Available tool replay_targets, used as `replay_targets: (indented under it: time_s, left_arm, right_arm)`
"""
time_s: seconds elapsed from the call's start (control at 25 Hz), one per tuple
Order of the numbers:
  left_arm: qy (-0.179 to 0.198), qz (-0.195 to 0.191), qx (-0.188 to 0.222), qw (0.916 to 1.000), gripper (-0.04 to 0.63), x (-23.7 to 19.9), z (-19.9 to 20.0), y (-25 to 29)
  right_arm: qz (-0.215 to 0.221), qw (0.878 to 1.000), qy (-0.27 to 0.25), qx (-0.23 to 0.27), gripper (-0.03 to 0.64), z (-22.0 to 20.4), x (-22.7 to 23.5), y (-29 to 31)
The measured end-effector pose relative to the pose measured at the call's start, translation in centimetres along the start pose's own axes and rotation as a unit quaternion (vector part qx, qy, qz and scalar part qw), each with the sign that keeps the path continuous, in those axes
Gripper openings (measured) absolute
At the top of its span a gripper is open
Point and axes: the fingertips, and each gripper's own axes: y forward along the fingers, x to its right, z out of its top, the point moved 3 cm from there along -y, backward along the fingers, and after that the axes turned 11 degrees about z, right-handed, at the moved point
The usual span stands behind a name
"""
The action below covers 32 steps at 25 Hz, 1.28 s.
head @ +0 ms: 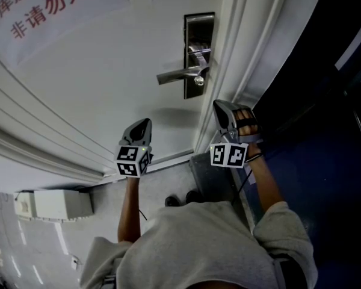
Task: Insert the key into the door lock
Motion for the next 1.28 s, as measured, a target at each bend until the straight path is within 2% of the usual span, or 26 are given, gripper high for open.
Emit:
replay_targets:
  time_s: [0.16,0.28,0.36,0.52,0.6,0.76,0.96,1.28]
  left_arm:
    - [-0.001,0.001,0.001,1.0000,0.017,0.1,0.2,-0.1]
    - [0.000,0.006,0.005,1.0000,0.016,-0.1,0.6,-0.4]
    - [-0.001,0.010,0.006,0.9999,0.017,-0.5,0.7,-0.6]
    - [-0.004,0.022,0.008,0.9997,0.017,-1.3,0.8,-1.1]
    - [-0.006,0.029,0.008,0.9995,0.017,-1.8,0.8,-1.4]
    - [-0.010,0.041,0.008,0.9991,0.017,-2.6,0.6,-2.0]
    - [-0.013,0.055,0.007,0.9984,0.017,-3.6,0.2,-2.7]
    - [-0.018,0.066,0.008,0.9976,0.017,-4.6,0.0,-3.1]
  right_arm:
    - [0.020,0.993,0.112,0.028,0.023,0.1,0.0,0.1]
    - [0.038,0.976,0.206,0.055,0.023,0.2,0.0,0.4]
    - [0.054,0.958,0.270,0.077,0.023,0.4,-0.1,0.6]
    - [0.081,0.904,0.399,0.130,0.023,0.2,-0.5,1.0]
    - [0.084,0.883,0.438,0.145,0.023,0.0,-0.6,1.2]
    - [0.085,0.862,0.475,0.158,0.023,-0.1,-1.2,1.9]
    - [0.089,0.847,0.499,0.162,0.023,0.4,-2.2,2.5]
    - [0.095,0.847,0.497,0.165,0.023,1.2,-2.2,3.0]
